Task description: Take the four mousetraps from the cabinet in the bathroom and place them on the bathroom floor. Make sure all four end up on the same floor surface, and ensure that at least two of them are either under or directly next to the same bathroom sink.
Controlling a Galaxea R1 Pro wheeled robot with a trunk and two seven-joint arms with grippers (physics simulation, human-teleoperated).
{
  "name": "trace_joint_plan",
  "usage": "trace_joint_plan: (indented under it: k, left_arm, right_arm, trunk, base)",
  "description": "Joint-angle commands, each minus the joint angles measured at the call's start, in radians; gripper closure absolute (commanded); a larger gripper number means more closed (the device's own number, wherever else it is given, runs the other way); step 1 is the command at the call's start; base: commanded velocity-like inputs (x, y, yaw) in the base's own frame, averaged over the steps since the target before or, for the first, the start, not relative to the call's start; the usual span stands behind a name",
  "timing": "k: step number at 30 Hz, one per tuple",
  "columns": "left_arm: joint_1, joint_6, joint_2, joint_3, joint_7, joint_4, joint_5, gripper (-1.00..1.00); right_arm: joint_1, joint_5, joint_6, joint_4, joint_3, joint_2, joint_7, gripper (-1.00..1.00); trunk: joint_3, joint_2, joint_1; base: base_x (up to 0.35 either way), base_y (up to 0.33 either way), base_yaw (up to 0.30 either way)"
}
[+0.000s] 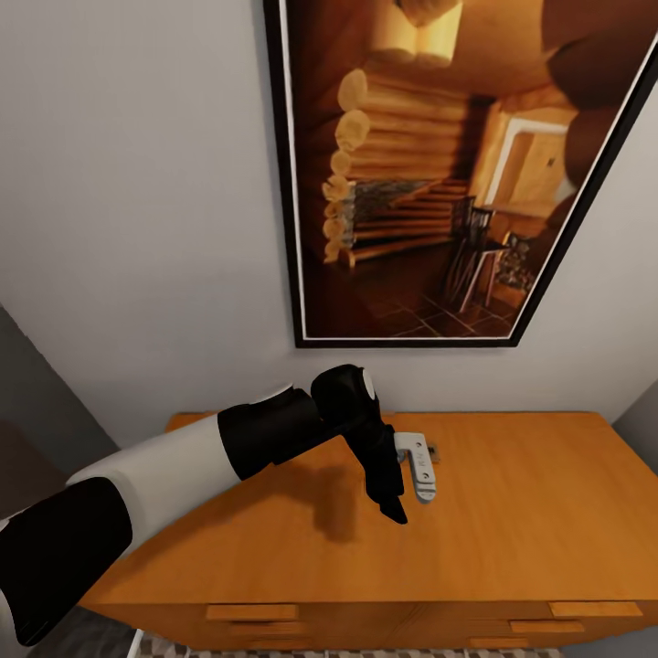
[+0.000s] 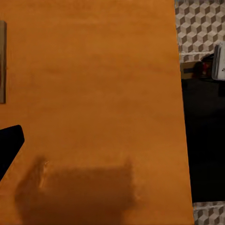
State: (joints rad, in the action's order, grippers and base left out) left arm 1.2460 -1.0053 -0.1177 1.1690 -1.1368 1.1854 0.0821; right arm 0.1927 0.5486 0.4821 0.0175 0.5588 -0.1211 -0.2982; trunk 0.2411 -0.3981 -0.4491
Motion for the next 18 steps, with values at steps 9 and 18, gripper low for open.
trace_joint_plan:
  k: [9,18]
  left_arm:
    - [0.001,-0.007,0.000,0.000,-0.009,0.001,0.009,-1.00]
    - [0.001,-0.007,0.000,0.001,-0.009,0.001,0.009,-1.00]
  right_arm:
    - [0.001,0.010,-0.017,0.000,0.008,0.001,-0.002,1.00]
    - [0.000,0.013,-0.468,-0.002,0.006,0.040,0.219,1.00]
  trunk:
    - [0.002,-0.002,-0.001]
    - [0.002,-0.002,-0.001]
  base:
    - [0.066,-0.046,0.000]
    - [0.003,-0.002,0.000]
